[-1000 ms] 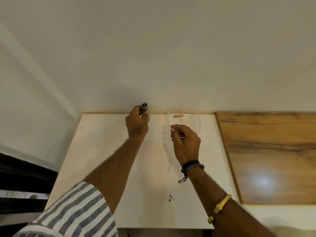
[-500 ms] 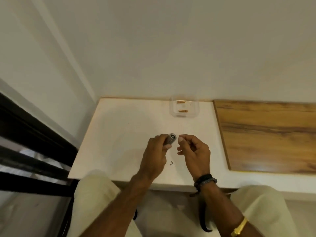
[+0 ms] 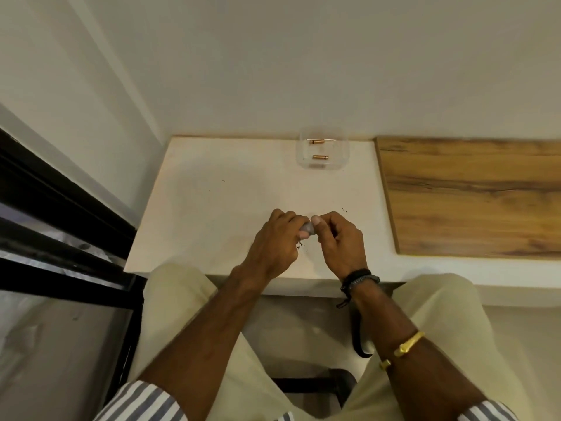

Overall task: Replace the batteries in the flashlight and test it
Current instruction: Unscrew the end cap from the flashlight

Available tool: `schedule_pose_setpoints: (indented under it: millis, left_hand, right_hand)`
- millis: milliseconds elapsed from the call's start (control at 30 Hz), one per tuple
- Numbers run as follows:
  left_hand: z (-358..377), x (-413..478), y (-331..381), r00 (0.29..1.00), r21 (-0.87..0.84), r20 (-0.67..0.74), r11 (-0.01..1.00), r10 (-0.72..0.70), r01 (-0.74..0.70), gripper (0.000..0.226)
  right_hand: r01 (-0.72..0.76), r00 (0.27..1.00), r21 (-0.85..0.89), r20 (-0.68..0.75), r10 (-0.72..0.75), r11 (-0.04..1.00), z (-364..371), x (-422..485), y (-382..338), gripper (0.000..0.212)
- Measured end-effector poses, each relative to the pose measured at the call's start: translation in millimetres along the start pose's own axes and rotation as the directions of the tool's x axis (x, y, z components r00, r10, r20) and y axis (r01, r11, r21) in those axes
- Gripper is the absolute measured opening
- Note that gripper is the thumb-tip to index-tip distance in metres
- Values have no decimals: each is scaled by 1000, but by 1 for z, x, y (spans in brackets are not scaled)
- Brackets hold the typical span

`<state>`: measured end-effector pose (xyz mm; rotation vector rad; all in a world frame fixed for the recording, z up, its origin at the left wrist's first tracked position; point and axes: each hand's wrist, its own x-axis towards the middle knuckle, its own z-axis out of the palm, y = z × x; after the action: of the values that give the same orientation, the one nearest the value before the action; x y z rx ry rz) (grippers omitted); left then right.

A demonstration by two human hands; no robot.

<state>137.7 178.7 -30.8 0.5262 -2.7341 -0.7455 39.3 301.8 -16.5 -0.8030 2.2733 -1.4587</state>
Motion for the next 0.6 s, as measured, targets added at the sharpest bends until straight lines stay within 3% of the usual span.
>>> schedule_pose_setpoints:
  millis: [200,300,367,467,600]
  left_hand:
    - [-3,-1,0,999,-190,30,981,-36,41,27]
    - [-9,-3,-2,998,-139,11,989,-57,58,26]
    - [-10,-6,-2,998,-85,16,994,-68,69,25]
    - [-9,-13,3,996,-30,74,998,-54,56,26]
    - [-7,-15,8,994,-28,79,996,-79,82,29]
  right_hand:
    - [144,983,38,107,-147,989,-10,3,3,13]
    - [72,977,108,194,-92,992,-19,5,4,31]
    - [-15,984,83,181,0,996,-20,6,2,36]
    - [-29,985,-13,167,31,999,-17,7,5,33]
    - [70,980,-18,188,-65,997,-18,7,12,9]
